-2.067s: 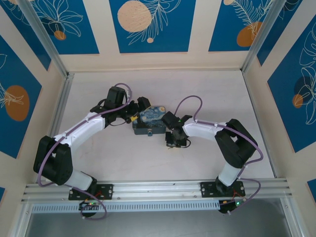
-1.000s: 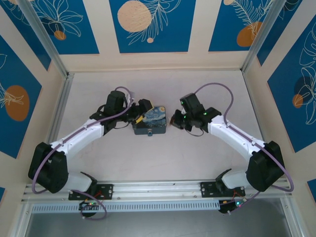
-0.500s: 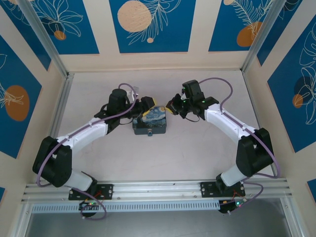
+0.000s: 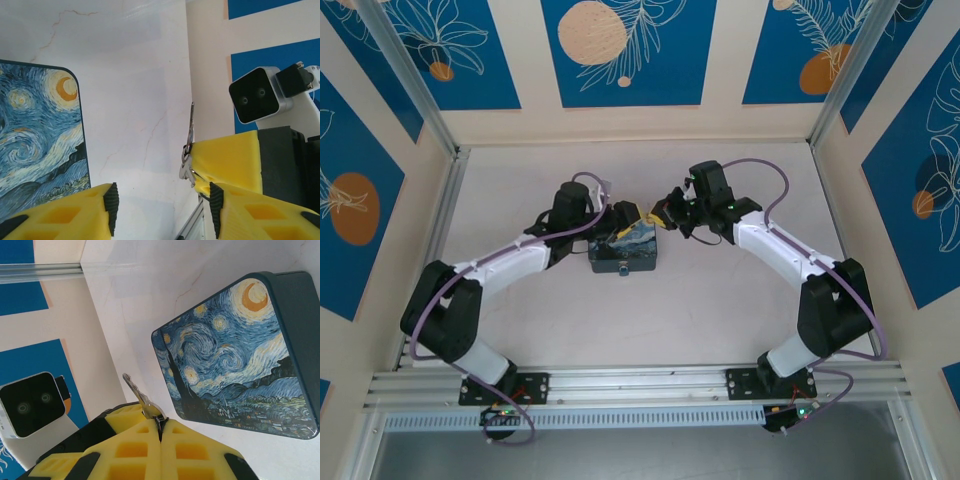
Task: Unlock a padlock with a key
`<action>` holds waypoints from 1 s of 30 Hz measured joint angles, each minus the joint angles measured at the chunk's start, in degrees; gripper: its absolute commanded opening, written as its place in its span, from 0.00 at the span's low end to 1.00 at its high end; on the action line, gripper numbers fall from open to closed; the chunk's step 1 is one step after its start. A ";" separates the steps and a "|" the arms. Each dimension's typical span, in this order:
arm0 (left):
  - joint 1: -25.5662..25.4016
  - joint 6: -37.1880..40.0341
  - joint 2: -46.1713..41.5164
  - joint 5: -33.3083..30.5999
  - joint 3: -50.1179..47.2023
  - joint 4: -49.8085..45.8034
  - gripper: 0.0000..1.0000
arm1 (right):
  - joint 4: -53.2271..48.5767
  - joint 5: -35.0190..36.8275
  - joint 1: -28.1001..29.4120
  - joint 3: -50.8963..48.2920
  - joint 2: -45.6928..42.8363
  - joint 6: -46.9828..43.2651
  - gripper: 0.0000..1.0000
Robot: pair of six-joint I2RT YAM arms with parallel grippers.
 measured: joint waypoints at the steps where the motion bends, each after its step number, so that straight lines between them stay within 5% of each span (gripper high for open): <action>1: -0.02 0.00 0.13 0.00 0.13 0.00 0.48 | 0.11 -0.11 0.00 -0.15 0.00 0.02 0.00; 30: -0.31 -1.05 2.54 -1.51 1.84 1.36 0.28 | 0.59 -1.18 -0.59 -1.36 0.00 0.04 0.00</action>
